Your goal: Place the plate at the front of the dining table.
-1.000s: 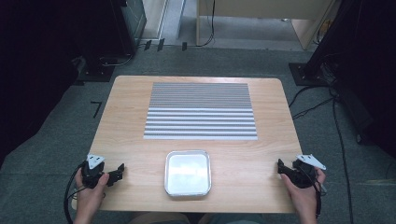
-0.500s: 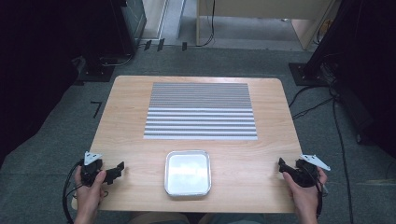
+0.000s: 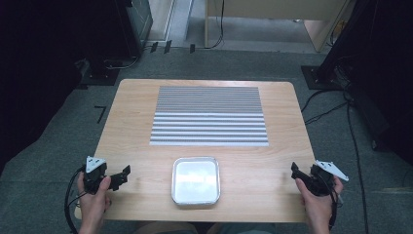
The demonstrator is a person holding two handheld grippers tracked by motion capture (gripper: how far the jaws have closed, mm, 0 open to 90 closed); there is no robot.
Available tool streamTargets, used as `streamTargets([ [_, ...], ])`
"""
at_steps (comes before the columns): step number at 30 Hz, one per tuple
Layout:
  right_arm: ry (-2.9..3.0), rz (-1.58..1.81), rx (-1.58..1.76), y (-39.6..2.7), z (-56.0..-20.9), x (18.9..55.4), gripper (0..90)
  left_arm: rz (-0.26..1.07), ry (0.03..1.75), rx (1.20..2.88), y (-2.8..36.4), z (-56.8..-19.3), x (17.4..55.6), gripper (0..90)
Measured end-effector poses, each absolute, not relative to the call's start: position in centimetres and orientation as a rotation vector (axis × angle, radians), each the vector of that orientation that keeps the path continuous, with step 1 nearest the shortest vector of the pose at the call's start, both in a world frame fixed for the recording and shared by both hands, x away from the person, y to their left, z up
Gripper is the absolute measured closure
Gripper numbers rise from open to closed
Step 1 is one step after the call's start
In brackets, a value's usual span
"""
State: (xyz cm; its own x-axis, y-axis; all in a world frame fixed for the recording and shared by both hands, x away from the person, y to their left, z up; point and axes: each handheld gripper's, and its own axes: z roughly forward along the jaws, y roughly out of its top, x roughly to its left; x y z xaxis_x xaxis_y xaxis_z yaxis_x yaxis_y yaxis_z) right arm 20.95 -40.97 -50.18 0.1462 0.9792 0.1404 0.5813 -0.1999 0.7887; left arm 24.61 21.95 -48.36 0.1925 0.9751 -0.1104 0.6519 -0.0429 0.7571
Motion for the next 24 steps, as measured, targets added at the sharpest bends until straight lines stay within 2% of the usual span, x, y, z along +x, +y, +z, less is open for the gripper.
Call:
streamTargets([
  [16,1.497,1.036,1.821,-37.0,-48.2,20.5,26.1,0.534,1.421,1.804,17.9,-47.0,23.9,9.7],
  [24,1.483,1.098,1.804,-35.1,-47.5,20.3,32.2,0.525,1.381,1.839,16.2,-47.0,23.6,9.7],
])
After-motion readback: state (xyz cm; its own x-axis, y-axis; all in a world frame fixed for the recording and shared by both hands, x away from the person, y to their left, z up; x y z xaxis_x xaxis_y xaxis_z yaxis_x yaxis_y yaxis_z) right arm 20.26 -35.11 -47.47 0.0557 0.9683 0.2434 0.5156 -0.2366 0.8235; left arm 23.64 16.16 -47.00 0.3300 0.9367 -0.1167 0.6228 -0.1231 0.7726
